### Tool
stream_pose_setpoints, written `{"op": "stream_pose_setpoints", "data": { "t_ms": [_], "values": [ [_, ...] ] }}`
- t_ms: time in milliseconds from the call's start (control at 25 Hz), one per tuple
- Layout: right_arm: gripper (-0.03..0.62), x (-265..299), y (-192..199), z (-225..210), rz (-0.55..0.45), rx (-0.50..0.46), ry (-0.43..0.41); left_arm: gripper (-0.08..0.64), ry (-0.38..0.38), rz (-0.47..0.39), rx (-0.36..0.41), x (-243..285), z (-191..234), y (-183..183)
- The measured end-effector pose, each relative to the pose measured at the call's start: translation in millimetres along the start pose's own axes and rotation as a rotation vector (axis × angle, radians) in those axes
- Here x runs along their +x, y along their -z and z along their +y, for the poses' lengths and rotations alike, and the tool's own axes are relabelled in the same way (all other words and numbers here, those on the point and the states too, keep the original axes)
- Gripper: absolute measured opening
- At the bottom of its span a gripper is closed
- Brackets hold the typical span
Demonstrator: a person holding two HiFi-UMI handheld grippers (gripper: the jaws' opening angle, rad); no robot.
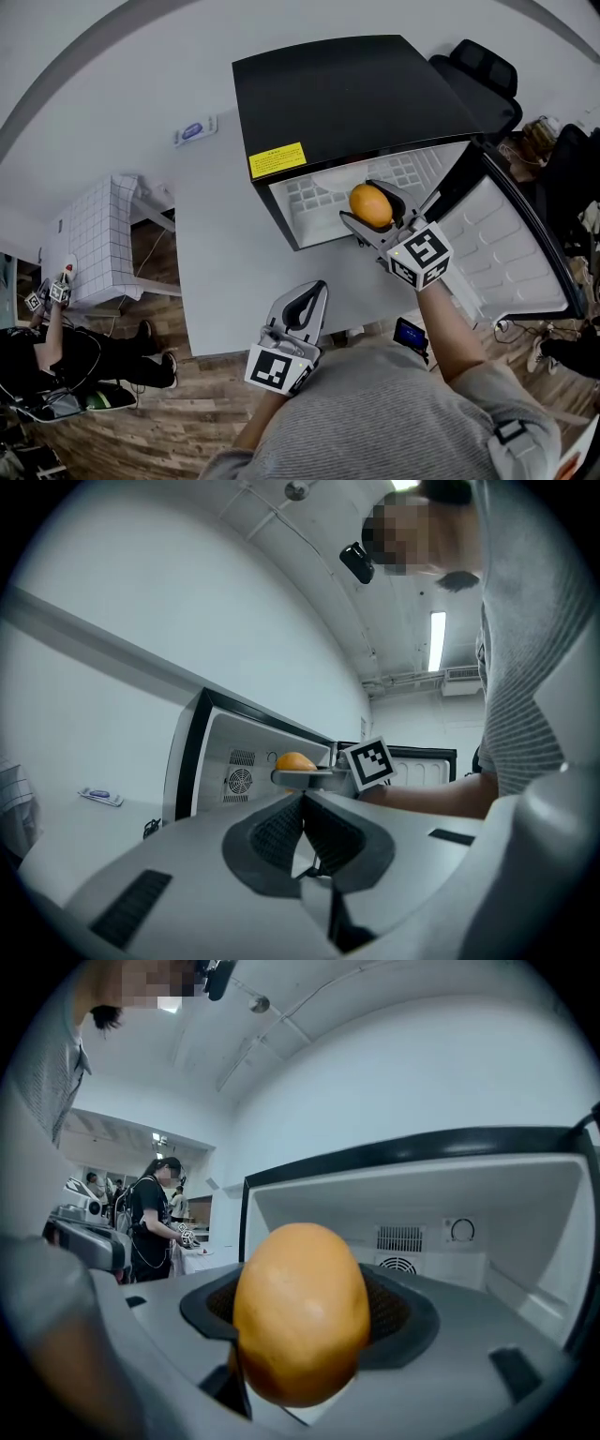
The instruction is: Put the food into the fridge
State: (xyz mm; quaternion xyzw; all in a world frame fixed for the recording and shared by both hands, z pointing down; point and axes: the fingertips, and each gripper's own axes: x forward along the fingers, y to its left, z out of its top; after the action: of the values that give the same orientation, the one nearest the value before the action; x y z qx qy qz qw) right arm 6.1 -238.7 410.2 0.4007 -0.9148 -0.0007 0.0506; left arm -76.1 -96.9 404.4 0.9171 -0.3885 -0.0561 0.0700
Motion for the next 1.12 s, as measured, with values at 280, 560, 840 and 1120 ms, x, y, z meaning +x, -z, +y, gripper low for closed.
{"op": "stream_pose_setpoints", "data": {
  "t_ms": [280, 560, 840, 1120],
  "values": [
    [0.325, 16.7, 13.0, -7.7, 0.014, 0.003, 0.006, 0.011, -0.006, 0.016, 0.005, 1.8, 3.5, 3.6],
    [0.325, 31.9, 27.2, -28.4, 0.025, -0.001, 0.035, 0.011, -0.005, 0.070, 0.020, 8.4, 9.0, 22.4],
    [0.325, 46.9, 35.7, -46.0, 0.041, -0.009, 0.057, 0.011, 0.028, 0.034, 0.012, 31.2, 1.4, 18.7],
    [0.325, 60.6, 42.0, -54.1, 0.057, -0.019, 0.063, 0.011, 0.031, 0.086, 0.009, 34.2, 1.5, 33.2]
  ]
}}
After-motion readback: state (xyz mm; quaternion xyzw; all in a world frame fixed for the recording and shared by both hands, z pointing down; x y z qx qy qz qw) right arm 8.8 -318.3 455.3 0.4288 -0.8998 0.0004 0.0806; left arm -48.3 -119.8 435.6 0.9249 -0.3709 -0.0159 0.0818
